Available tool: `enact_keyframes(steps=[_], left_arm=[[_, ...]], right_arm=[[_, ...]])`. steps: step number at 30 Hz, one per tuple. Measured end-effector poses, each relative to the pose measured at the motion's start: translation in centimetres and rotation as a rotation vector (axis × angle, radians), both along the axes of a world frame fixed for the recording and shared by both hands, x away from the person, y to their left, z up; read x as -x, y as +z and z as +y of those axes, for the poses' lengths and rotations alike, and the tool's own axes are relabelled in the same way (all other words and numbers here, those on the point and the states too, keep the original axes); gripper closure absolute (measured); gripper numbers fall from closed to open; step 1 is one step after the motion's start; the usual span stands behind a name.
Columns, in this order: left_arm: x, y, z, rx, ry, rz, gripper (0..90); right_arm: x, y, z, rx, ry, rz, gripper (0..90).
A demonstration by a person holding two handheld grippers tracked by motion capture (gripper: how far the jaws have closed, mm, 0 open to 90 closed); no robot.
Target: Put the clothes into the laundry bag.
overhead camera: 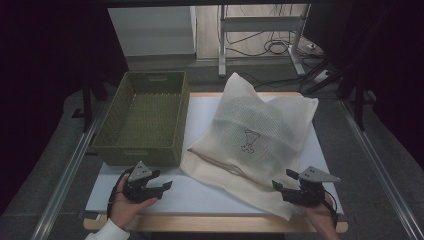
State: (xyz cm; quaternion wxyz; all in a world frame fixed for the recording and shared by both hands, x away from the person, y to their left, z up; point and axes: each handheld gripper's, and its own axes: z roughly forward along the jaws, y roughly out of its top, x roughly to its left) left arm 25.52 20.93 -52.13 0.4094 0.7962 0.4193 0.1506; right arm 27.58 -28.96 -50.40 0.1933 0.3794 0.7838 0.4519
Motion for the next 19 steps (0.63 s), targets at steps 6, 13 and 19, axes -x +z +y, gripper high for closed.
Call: enact_keyframes(steps=[6, 13, 19], left_arm=[[-0.26, -0.09, -0.24, -0.007, -0.014, 0.003, 35.9], [-0.3, -0.08, -0.37, -0.002, -0.014, 0.005, 35.2], [-0.37, -0.29, -0.38, 0.001, -0.005, 0.011, 34.5]], right_arm=[[0.13, -0.17, 0.04, 0.008, 0.007, 0.0, 29.9], [0.14, -0.1, -0.21, 0.007, -0.004, -0.004, 29.8], [0.06, 0.12, -0.58, -0.027, 0.0, -0.023, 26.3]])
